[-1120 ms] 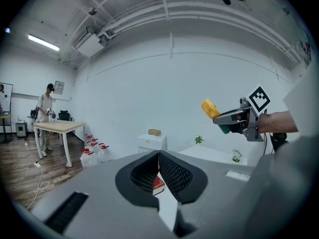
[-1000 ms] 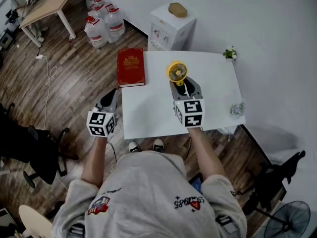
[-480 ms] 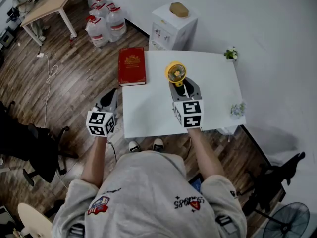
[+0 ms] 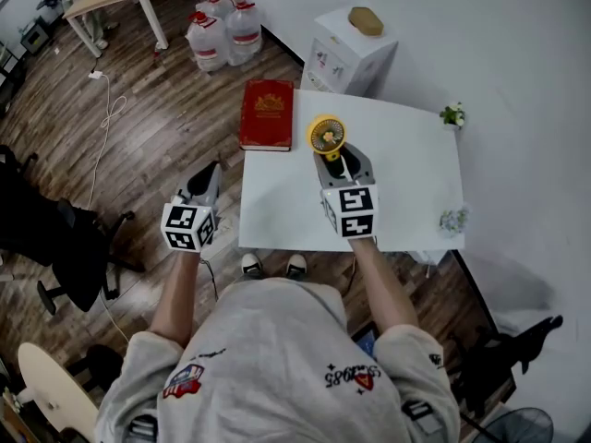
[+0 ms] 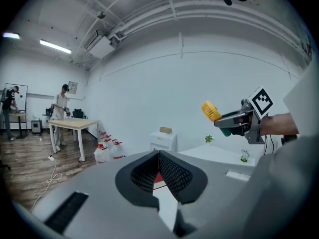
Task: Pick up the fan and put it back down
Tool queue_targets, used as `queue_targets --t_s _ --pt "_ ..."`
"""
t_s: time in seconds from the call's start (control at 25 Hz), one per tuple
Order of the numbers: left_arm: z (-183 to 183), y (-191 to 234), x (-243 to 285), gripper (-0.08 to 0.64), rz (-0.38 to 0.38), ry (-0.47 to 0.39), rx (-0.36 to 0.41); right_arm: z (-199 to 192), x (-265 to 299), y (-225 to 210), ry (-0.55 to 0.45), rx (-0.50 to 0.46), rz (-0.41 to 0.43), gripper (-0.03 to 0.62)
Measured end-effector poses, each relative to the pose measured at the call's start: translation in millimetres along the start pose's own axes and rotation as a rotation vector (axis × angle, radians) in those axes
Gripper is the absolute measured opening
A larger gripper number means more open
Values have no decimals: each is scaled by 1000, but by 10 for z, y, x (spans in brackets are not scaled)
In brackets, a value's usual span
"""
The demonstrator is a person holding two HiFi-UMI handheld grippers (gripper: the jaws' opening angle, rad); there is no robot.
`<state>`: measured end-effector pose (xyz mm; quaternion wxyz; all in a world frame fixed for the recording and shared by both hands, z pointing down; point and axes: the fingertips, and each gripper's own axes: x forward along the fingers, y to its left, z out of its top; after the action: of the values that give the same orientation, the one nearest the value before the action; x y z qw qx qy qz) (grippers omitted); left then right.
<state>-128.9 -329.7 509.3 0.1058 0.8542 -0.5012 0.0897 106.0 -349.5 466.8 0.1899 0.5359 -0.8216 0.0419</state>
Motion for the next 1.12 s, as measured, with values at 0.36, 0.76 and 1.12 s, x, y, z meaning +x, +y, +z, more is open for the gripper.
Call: queue_targets --t_s 0.36,0.76,1.12 --pt "-167 536 -564 5 168 -2 -48 137 423 660 -21 -47 157 184" --pt "-372 739 -803 5 254 13 -103 -100 784 1062 35 -64 270 184" --pt "-565 835 -995 5 325 34 -128 -1078 1197 1479 263 -80 386 184"
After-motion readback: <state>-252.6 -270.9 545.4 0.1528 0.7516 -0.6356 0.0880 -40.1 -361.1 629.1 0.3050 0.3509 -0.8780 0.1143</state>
